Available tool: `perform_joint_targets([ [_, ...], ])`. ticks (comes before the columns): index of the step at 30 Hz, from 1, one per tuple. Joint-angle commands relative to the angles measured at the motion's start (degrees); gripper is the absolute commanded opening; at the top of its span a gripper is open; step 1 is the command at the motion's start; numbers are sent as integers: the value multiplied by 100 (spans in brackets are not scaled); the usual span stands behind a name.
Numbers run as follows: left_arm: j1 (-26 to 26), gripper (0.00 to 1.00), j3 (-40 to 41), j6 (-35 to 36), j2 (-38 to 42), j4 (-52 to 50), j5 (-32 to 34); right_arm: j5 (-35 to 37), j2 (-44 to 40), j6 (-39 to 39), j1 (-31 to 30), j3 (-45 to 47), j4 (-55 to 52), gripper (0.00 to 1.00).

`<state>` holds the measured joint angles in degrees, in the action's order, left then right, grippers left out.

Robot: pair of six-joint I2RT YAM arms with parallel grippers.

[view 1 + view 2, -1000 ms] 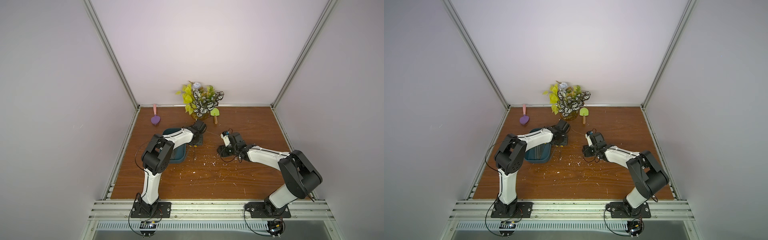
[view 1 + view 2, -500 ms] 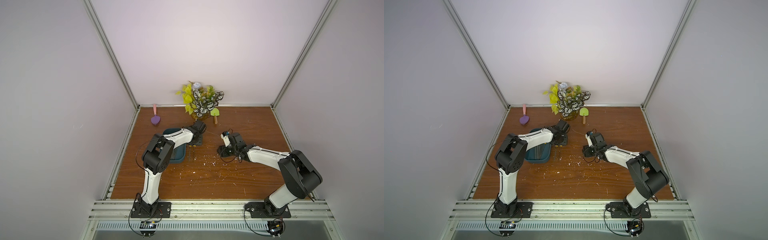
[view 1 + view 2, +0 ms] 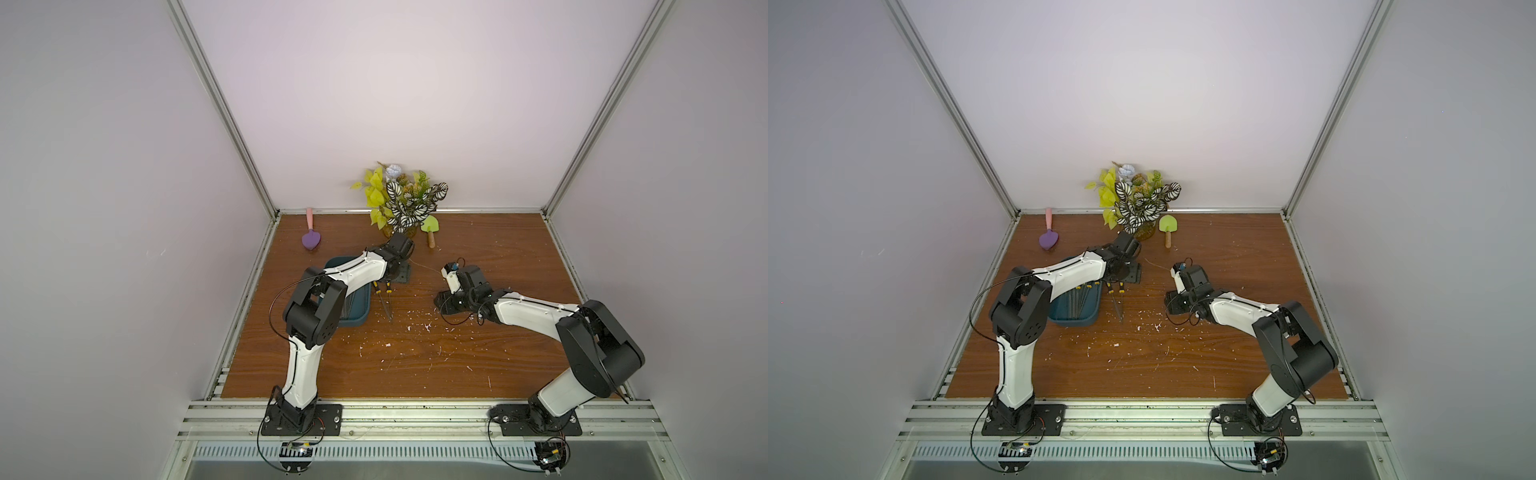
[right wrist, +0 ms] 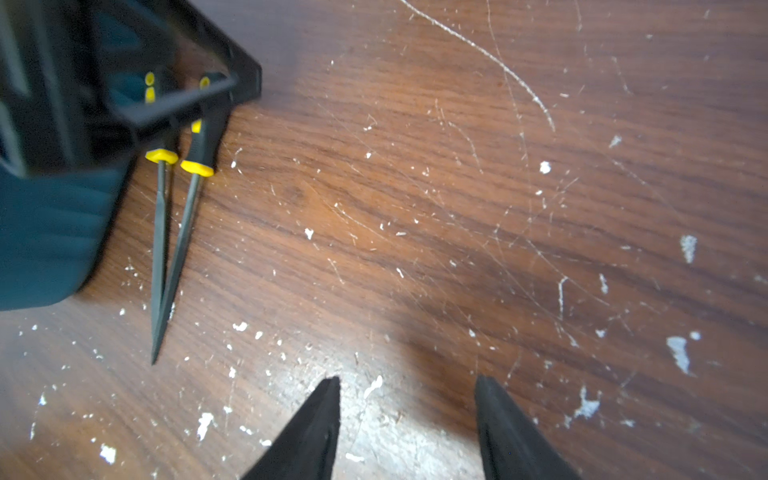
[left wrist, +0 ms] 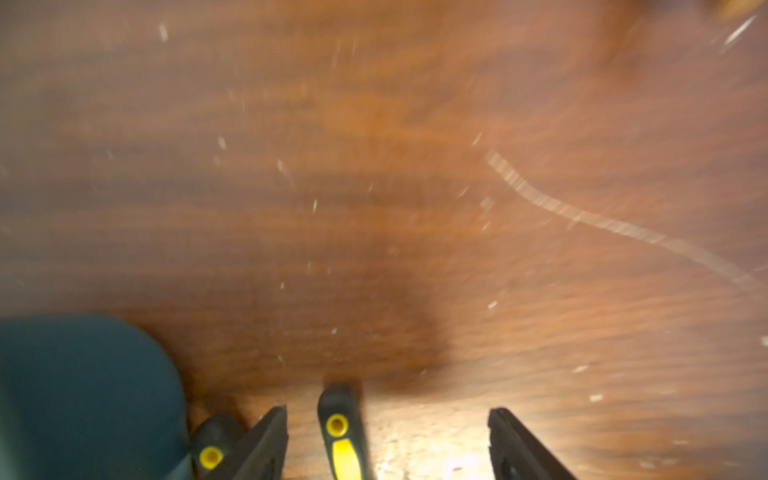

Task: Take the file tool out of the storage box
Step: Place the file tool at the center of the board, then pick up the file tool from the storage box.

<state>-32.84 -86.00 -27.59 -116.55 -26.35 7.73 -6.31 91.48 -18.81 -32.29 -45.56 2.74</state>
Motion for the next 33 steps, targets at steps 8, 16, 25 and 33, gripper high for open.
perform_joint_targets([
  [8, 5, 77, 172, 78, 1427, -624, 569, 7, -98, 106, -41, -175, -28, 57],
  [16, 900, 67, 1492, 351, 2400, -612, 452, -94, -2, 66, -49, -136, 94, 57],
  [25, 1333, 52, 1665, 574, 1968, -600, 181, -116, 70, 0, -58, -91, 193, 57],
  [33, 1298, 41, 2010, 501, 1810, -569, 51, -96, 114, -26, -58, 5, 228, 57],
])
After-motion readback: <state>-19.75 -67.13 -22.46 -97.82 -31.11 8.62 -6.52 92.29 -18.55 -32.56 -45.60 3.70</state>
